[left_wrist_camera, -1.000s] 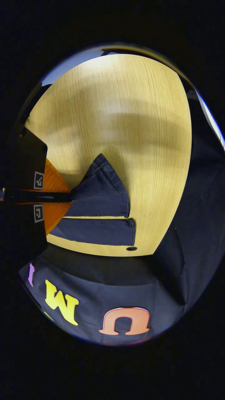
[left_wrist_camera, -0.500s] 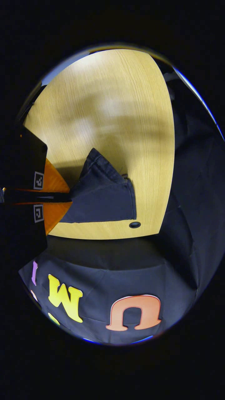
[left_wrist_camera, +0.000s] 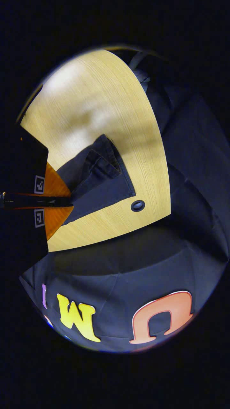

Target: Grasp the waist and the cuffs of the jeans and fold them to make the two legs overlap; first hold the waist and fold one-third of the jeans toward the cuffs, then hold the cuffs and fold the remaining one-third in the same direction to finish folding.

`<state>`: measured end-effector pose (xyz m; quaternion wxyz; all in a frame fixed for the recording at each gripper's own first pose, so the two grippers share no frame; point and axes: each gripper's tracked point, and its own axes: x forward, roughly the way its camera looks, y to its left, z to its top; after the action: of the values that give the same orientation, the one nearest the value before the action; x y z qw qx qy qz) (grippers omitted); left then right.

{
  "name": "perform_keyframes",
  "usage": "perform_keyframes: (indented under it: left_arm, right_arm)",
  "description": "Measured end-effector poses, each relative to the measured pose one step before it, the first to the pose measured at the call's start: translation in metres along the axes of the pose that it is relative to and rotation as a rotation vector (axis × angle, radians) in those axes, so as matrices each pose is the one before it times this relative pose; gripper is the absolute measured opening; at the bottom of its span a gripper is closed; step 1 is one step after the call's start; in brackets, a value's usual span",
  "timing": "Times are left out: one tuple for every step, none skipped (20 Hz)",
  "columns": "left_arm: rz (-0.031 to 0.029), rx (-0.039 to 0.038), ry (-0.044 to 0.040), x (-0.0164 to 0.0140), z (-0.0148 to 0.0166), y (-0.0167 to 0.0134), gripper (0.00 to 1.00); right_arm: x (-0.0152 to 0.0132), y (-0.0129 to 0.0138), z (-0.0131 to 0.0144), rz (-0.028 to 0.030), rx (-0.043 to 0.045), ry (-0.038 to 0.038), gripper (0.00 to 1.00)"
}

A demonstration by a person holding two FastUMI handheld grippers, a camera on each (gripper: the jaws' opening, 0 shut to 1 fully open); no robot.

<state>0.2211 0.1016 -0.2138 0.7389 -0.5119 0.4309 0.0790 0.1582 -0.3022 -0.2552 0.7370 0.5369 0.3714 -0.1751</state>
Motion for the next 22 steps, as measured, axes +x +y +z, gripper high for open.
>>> perform_keyframes:
  left_arm:
    - [0.00539,0.01139,0.00721,0.00993,0.00846,-0.00463,0.03]
    - [0.01009,0.01607,0.00456,0.00993,0.00665,-0.00195,0.03]
    - [0.00879,0.01435,0.01057,0.01273,0.00444,-0.00177,0.03]
    - [0.01038,0.00727,0.01441,0.01416,0.00244,-0.00057,0.04]
    - [0.01625,0.00317,0.00595,0.01373,0.00315,-0.00093,0.03]
    - [0.01173,0.00897,0.01305,0.01468,0.00361,0.00061,0.00]
    - [0.00818,0.01142,0.00883,0.01323,0.00122,0.00162,0.03]
    - [0.00989,0.01212,0.01111,0.01003,0.00358,0.00538,0.03]
    - [0.01039,0.00051,0.01312,0.01155,0.00207,0.00411,0.03]
    - [0.00742,-0.01103,0.01202,0.00920,0.00180,0.00372,0.00]
    - [0.00233,-0.01073,0.01215,0.00896,0.00143,0.00305,0.03]
    - [0.00591,-0.00349,0.02012,0.00667,-0.00107,0.00435,0.03]
    - [0.01074,0.00016,0.01661,0.00510,-0.00067,0.00450,0.04]
    - [0.00860,0.00844,0.01281,0.00383,-0.00069,0.00147,0.04]
    - [0.00944,0.01649,0.01348,0.00346,-0.00013,0.00290,0.05]
    - [0.00160,0.01741,0.00067,0.00055,0.00038,-0.00223,0.06]
    - [0.00424,0.02578,0.00730,-0.00490,-0.00340,-0.00050,0.08]
    - [-0.00160,0.02779,-0.00914,-0.00119,0.00352,-0.00267,0.13]
    - [0.00488,0.00836,-0.00822,0.00258,0.00195,-0.00016,0.24]
    - [0.01004,-0.00327,-0.00928,0.00000,0.00155,-0.00154,0.29]
    - [0.01144,-0.00080,-0.01079,0.00032,0.00018,-0.00075,0.42]
    - [0.00516,-0.00022,-0.00466,-0.00374,-0.00113,-0.00167,0.28]
  right_arm:
    - [0.01075,0.00529,0.00310,-0.00297,-0.00978,0.00321,0.00]
    - [0.01047,0.00419,0.00283,-0.00272,-0.00997,0.00238,0.00]
    - [0.01144,0.00232,0.00100,-0.00390,-0.00818,0.00426,0.01]
    - [0.01309,0.00098,0.00101,-0.00798,-0.00709,0.00449,0.01]
    - [0.01392,-0.00090,-0.00023,-0.01067,-0.00738,0.00700,0.01]
    - [0.01316,-0.00008,0.00069,-0.01097,-0.00936,0.00317,0.01]
    - [0.01207,-0.00017,0.00055,-0.01018,-0.00702,0.00068,0.01]
    - [0.01081,0.00033,0.00054,-0.00684,0.00040,0.00184,0.01]
    - [0.01032,-0.00044,0.00028,-0.00792,0.00551,0.00306,0.01]
    - [0.00978,-0.00013,0.00148,-0.00295,0.01171,0.00269,0.00]
    - [0.00848,-0.00137,0.00051,-0.00288,0.01402,0.00626,0.00]
    - [0.00763,-0.00069,0.00029,0.00041,0.01521,0.00802,0.00]
    - [0.00883,-0.00135,-0.00046,-0.00676,0.00645,0.00297,0.01]
    - [0.00622,-0.00211,-0.00059,-0.00605,0.00152,0.00121,0.01]
    - [0.00468,-0.00167,-0.00043,-0.00700,0.00674,-0.00250,0.00]
    - [-0.00090,0.00087,-0.00192,-0.00323,0.01203,-0.00570,0.01]
    - [-0.00123,0.00225,-0.00104,0.00505,0.01228,-0.00728,0.01]
    - [0.00199,-0.00020,-0.00016,0.00289,0.00907,-0.00561,0.04]
    - [0.00276,0.00078,0.00052,0.01328,0.00877,-0.00844,0.13]
    - [-0.00055,-0.00035,0.00164,0.00232,0.00441,-0.00481,0.12]
    - [-0.00018,0.00233,-0.00395,0.01789,0.00035,-0.00518,0.18]
    - [-0.00144,0.00585,-0.00249,0.01171,-0.00677,-0.00326,0.18]
